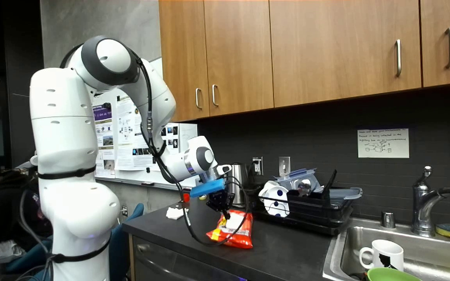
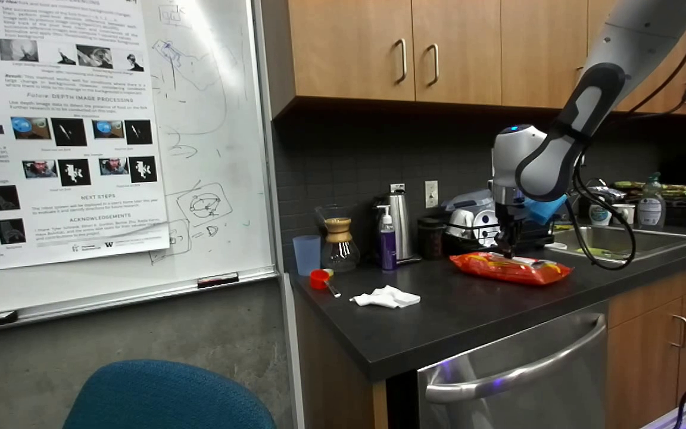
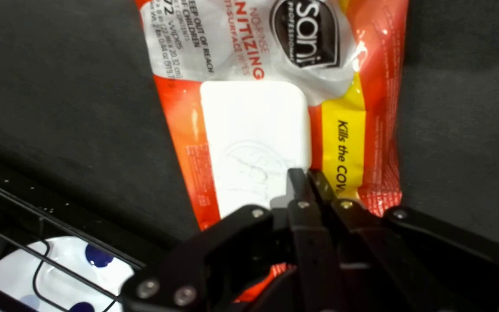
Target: Open the lid of the orange packet
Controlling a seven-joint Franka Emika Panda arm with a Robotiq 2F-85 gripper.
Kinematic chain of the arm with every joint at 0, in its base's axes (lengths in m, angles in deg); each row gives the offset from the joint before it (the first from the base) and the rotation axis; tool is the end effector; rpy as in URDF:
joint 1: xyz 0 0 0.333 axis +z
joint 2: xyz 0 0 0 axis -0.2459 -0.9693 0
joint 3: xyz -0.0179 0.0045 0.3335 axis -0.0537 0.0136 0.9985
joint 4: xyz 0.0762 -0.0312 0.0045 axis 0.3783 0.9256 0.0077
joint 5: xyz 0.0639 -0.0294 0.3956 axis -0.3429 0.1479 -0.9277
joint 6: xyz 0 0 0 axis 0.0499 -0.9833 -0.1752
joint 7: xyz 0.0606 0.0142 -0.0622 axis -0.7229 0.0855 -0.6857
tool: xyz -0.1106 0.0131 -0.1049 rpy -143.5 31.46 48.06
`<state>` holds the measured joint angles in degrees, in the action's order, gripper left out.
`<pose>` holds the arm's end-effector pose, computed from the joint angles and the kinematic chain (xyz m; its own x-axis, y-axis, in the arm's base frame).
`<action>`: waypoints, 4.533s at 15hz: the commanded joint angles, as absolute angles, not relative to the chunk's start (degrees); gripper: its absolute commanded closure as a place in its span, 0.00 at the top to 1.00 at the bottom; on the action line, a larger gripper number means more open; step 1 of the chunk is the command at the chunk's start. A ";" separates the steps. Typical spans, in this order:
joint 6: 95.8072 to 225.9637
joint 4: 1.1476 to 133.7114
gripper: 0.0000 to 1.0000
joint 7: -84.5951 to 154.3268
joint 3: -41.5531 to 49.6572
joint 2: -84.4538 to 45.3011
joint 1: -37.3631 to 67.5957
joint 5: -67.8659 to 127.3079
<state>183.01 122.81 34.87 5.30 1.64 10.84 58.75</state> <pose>0.4741 -0.0396 0.2782 0.9307 0.3188 0.1791 0.2566 -0.9184 0.3013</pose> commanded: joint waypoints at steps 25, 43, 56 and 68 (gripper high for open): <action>178.39 112.47 0.01 33.59 5.15 -1.69 8.55 62.57; 177.61 102.18 0.01 28.48 2.00 -13.51 9.18 57.16; 168.25 109.99 0.60 21.11 3.22 -2.30 9.19 45.75; 145.34 118.97 1.00 13.50 2.58 17.75 10.45 31.81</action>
